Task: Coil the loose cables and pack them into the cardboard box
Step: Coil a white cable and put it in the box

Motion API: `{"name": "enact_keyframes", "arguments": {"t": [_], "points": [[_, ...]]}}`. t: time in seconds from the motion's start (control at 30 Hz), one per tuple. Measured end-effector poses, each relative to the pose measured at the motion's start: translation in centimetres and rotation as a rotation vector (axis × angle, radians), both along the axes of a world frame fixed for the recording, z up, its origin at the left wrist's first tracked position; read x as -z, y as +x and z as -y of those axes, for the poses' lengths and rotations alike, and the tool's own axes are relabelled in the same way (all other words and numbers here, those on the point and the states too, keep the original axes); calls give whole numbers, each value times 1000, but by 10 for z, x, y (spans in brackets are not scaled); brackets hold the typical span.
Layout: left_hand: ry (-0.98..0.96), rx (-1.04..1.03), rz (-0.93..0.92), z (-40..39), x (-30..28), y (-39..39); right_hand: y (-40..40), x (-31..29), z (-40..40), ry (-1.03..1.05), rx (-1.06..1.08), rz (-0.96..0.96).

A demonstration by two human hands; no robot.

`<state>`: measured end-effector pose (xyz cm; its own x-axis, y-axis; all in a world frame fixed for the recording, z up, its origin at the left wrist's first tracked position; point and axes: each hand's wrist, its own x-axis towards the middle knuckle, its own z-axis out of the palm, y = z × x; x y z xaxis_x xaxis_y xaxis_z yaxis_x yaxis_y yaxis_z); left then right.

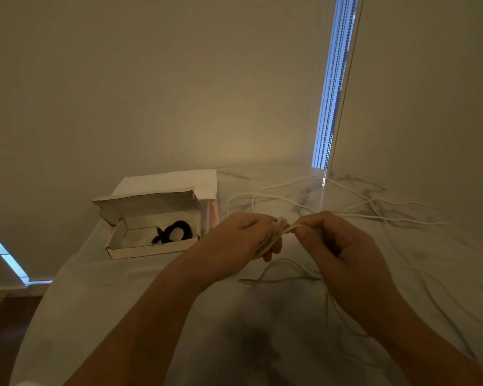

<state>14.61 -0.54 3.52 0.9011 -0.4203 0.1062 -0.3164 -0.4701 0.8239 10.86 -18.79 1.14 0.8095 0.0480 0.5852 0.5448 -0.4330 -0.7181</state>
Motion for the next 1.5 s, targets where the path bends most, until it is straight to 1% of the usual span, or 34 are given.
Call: {"name": "enact_keyframes", "arguments": {"t": [0.1,0.2,0.27,0.33,0.4,0.47,0.53,0.67,0.77,0.87,1.0,1.13,1.33,1.5], "points": [[-54,20,-64,0,-5,-5,-1,-1,0,22,20,0],[-3,70,-15,-2,-7,-7,1,-2,2,30,29,9],[10,115,13,-4,-8,-7,5,0,4,-10,63,28],[-26,123,8,-6,-9,-8,8,4,4,-61,82,44],[-105,102,-17,-8,-9,-6,10,6,3,-89,80,49],[-208,103,-65,-10,-9,-4,11,7,1,-95,66,37],[-355,114,-144,-10,-7,-2,10,8,-2,-79,35,4],[-741,129,-353,-10,-11,2,9,10,-3,-49,13,-21],[-1056,188,-470,-17,-17,6,9,10,-3,-30,16,-52],[-1244,251,-533,-17,-20,5,9,12,-4,-39,11,-61],[-1376,246,-517,-13,-20,6,11,17,-5,-72,5,-110],[-1441,176,-467,-16,-22,7,10,18,-5,-94,2,-121],[-1478,70,-364,-23,-18,14,9,20,-6,-58,-60,-156],[-1446,-108,-207,-19,-14,16,7,21,-7,-199,-89,-166]]}}
